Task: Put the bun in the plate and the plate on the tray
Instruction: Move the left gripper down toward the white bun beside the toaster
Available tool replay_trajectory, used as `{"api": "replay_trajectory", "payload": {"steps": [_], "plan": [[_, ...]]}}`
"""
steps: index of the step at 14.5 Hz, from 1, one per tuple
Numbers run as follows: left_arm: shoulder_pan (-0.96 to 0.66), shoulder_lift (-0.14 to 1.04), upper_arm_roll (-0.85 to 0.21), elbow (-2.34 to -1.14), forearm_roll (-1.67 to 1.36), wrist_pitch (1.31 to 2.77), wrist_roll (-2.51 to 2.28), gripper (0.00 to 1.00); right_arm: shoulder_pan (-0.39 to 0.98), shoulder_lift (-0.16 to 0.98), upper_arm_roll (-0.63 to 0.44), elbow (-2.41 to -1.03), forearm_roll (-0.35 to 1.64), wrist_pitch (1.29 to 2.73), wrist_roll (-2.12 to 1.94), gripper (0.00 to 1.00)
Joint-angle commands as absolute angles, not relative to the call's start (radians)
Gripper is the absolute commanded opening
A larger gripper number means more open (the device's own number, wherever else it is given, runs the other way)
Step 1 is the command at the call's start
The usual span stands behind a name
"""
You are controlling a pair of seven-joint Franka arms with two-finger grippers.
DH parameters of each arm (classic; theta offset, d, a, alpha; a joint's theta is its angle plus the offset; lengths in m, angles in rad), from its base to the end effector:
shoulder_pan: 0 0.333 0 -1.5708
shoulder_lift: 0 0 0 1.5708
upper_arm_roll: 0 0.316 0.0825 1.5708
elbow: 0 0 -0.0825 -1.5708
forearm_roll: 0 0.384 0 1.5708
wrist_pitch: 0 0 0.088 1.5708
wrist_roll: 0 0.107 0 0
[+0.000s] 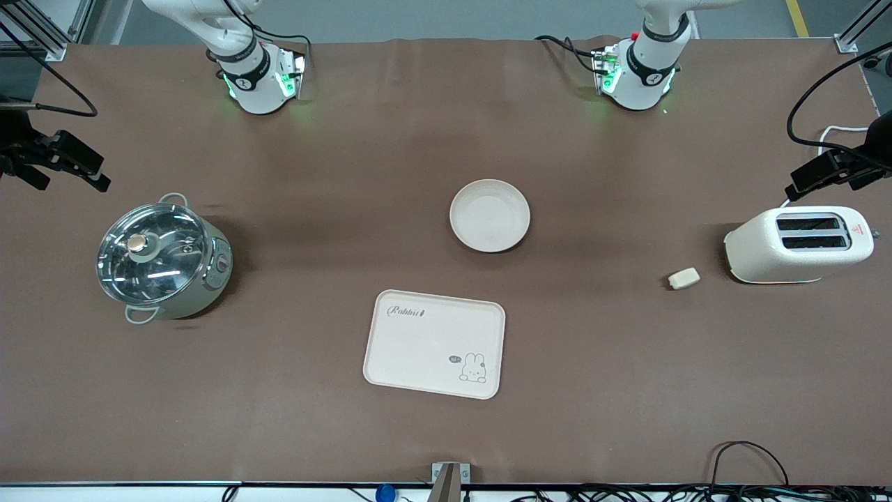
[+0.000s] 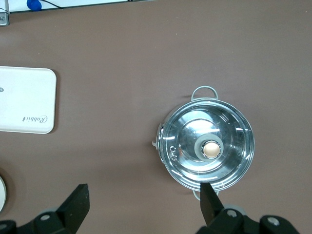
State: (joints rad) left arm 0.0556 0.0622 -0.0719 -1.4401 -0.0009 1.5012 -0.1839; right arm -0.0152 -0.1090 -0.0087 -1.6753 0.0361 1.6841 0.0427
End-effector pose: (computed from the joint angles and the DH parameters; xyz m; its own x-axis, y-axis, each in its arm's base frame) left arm 0.5672 -0.0079 0.6448 0.9860 0.1669 -0.0019 0.1669 -0.9860 0.0051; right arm 0.5312 -0.0095 0.6445 0.9908 -0.0705 0.1158 -0.0660 -0.9969 -0.0420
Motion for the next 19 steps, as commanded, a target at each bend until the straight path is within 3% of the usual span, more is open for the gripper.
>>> {"api": "replay_trajectory", "payload": {"steps": [1, 8, 16, 19], "plan": [[0.058, 0.071, -0.074, -1.416, -0.003, 1.488, -0.193, 1.00, -0.028, -0.124, -0.003, -1.695, 0.032, 1.697, 0.035, 1.00], [0.078, 0.096, -0.074, -1.430, -0.011, 1.496, -0.172, 1.00, -0.023, -0.104, -0.002, -1.663, 0.032, 1.718, 0.034, 1.00], [0.164, 0.258, -0.075, -1.471, 0.005, 1.635, -0.094, 1.00, -0.028, -0.106, -0.002, -1.667, 0.034, 1.710, 0.040, 1.00], [0.166, 0.282, -0.077, -1.573, 0.003, 1.763, -0.100, 1.00, -0.026, -0.106, -0.002, -1.667, 0.034, 1.709, 0.041, 1.00]]}}
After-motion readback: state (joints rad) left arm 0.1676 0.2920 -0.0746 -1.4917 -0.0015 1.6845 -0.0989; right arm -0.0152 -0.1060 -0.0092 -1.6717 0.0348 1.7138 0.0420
